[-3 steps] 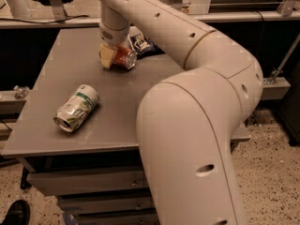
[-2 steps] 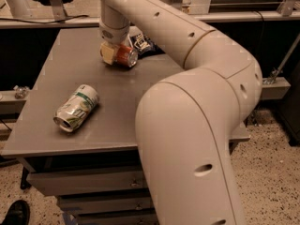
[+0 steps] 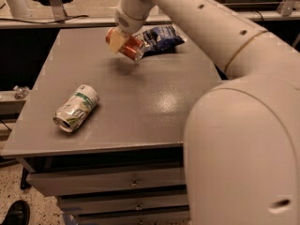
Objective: Place coke can upright
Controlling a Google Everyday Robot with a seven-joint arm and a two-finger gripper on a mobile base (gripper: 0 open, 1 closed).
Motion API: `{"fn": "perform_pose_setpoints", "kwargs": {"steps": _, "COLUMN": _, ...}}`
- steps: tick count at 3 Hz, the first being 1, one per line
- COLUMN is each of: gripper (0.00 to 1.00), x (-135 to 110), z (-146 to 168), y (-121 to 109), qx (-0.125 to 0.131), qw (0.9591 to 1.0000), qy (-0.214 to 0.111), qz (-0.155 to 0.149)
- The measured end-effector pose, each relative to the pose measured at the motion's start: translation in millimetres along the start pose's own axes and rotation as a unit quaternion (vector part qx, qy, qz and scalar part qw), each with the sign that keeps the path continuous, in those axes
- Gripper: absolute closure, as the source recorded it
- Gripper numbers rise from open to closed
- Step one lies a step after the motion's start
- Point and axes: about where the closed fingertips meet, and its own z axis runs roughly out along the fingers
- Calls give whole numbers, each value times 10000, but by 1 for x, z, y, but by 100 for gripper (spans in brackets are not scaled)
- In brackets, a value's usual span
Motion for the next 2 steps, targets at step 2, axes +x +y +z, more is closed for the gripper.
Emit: {"fn": "perform_pose_setpoints", "kwargs": {"steps": 2, "gripper": 100, "x": 13, "z": -52, "y": -11, "qx": -248, "qw": 9770, "qy": -2048, "qz": 540}}
